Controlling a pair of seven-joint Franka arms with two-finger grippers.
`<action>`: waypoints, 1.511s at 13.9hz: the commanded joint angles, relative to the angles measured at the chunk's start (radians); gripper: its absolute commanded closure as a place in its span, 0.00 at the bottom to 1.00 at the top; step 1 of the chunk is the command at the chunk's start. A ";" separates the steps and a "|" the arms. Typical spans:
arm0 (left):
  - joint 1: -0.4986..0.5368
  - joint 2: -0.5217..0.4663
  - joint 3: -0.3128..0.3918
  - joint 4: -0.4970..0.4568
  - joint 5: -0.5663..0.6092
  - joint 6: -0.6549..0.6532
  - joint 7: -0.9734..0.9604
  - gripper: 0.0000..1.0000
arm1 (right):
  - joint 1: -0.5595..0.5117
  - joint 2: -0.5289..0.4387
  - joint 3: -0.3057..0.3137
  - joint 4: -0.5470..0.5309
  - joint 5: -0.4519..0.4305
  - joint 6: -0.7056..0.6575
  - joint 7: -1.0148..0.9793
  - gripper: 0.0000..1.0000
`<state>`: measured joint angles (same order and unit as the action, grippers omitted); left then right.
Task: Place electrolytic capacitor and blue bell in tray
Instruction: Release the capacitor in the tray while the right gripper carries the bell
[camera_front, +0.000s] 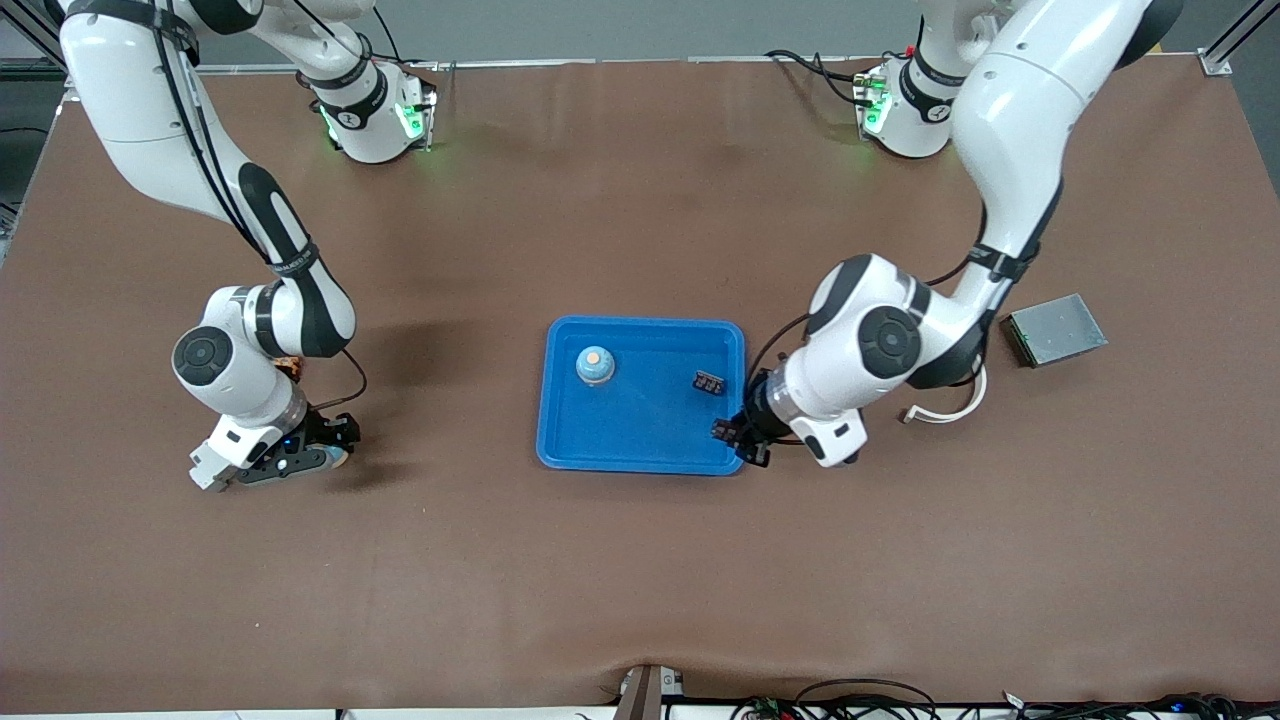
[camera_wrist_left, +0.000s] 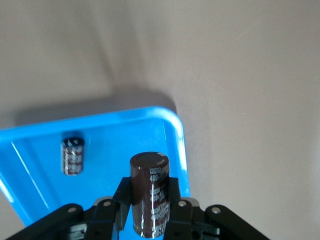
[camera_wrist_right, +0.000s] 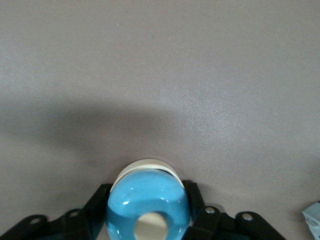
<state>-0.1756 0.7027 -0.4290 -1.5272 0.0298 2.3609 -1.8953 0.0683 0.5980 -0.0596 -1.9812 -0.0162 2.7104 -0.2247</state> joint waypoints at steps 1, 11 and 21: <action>-0.163 0.029 0.132 0.032 0.013 0.018 -0.062 1.00 | -0.009 -0.003 0.018 0.025 0.005 -0.050 0.011 1.00; -0.291 0.077 0.271 0.079 0.087 -0.009 -0.054 0.00 | 0.137 -0.006 0.175 0.194 0.005 -0.285 0.676 1.00; -0.140 -0.121 0.269 0.194 0.059 -0.281 0.430 0.00 | 0.399 0.046 0.162 0.352 -0.019 -0.394 1.198 1.00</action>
<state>-0.3399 0.6457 -0.1546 -1.3096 0.0977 2.1208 -1.5668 0.4145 0.6022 0.1190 -1.7075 -0.0172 2.3683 0.8790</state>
